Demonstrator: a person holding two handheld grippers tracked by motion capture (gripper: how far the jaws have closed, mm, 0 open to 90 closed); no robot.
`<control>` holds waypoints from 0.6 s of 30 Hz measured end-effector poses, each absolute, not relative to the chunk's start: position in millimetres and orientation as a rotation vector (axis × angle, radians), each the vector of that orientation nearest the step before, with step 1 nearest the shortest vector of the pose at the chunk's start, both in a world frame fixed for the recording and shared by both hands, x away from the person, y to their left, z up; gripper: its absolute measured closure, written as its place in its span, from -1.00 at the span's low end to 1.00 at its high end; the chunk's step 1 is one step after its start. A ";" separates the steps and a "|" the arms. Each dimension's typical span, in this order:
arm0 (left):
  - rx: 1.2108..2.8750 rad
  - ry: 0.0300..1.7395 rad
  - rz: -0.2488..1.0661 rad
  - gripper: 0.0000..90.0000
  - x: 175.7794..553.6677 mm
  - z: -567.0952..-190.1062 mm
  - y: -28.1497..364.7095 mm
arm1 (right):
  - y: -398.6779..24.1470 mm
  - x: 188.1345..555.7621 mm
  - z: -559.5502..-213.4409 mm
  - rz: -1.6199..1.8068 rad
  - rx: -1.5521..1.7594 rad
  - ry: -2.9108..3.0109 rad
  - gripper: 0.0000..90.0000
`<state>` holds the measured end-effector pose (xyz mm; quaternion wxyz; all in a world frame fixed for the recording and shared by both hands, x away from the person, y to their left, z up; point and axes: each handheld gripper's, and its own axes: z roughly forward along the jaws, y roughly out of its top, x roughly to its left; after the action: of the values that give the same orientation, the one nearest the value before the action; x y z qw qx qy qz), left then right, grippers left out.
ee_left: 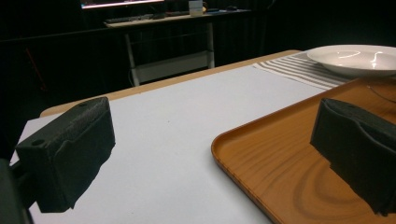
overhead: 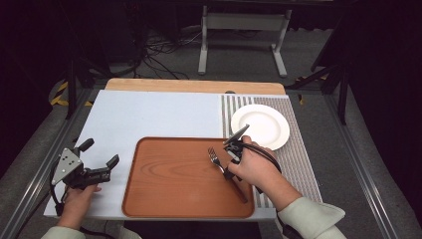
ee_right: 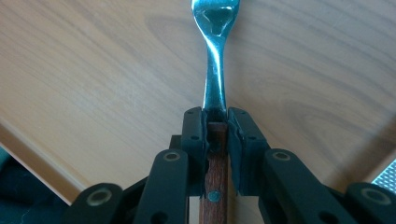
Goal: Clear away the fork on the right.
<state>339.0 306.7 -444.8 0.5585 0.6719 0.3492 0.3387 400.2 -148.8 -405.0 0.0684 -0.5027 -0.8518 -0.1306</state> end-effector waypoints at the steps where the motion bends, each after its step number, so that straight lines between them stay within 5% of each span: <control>1: 1.585 0.823 0.798 -0.99 339.0 -444.9 306.6 | -148.8 400.2 -405.0 -0.393 -1.514 -2.565 0.73; 13: 1.586 0.821 0.799 -0.99 338.9 -444.7 306.6 | -146.9 400.4 -408.1 -0.394 -1.516 -2.548 0.71; 18: 1.587 0.821 0.799 -0.99 338.8 -444.5 306.8 | -146.6 400.7 -406.8 -0.415 -1.508 -2.536 0.55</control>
<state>338.8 306.8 -444.5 0.5584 0.6726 0.3479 0.3386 400.7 -146.6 -406.8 0.0810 -0.5046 -0.8482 -0.1390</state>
